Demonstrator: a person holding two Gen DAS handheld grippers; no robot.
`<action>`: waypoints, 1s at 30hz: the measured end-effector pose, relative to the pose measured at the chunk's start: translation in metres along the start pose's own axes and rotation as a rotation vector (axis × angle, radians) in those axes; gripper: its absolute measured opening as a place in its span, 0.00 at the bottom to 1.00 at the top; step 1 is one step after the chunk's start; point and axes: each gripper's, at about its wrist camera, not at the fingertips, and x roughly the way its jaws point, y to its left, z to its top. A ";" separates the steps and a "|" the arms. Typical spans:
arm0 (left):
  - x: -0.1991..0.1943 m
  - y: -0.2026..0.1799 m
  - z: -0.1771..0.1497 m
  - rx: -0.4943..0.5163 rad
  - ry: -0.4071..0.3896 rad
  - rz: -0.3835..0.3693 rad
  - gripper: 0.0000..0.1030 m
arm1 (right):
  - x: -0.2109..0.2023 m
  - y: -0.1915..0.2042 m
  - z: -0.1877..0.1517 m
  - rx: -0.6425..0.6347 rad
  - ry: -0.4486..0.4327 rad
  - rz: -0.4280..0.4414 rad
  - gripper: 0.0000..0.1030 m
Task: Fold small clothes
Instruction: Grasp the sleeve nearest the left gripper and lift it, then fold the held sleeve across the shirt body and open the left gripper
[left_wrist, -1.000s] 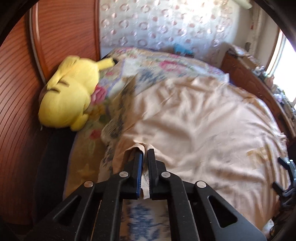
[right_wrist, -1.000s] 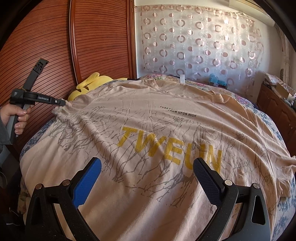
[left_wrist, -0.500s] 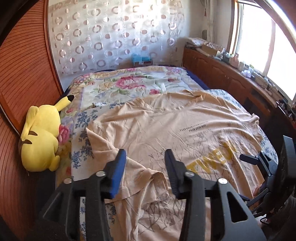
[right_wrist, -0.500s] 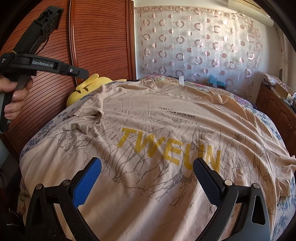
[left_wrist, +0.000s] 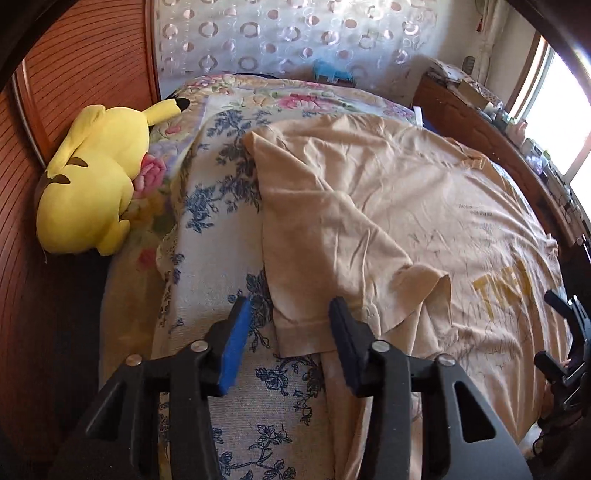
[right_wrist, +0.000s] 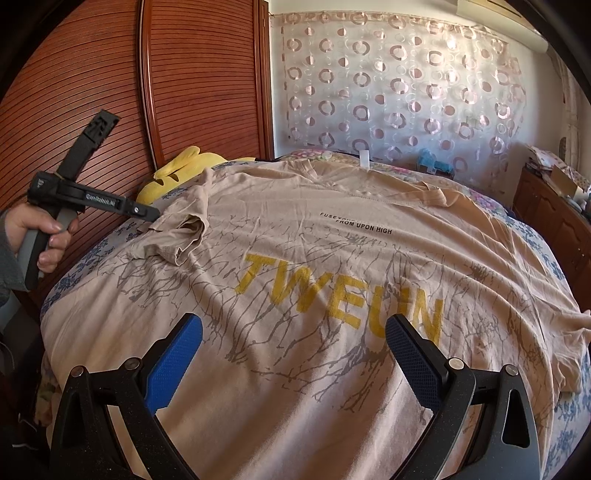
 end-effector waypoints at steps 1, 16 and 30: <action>0.000 -0.004 -0.001 0.015 0.000 0.012 0.43 | 0.001 0.000 0.000 0.000 0.002 0.002 0.97; -0.032 -0.083 0.055 0.211 -0.082 -0.034 0.03 | 0.002 -0.001 0.000 0.000 0.000 0.000 0.97; -0.040 -0.126 0.083 0.297 -0.141 -0.070 0.62 | 0.001 -0.001 -0.002 -0.001 -0.009 0.006 0.97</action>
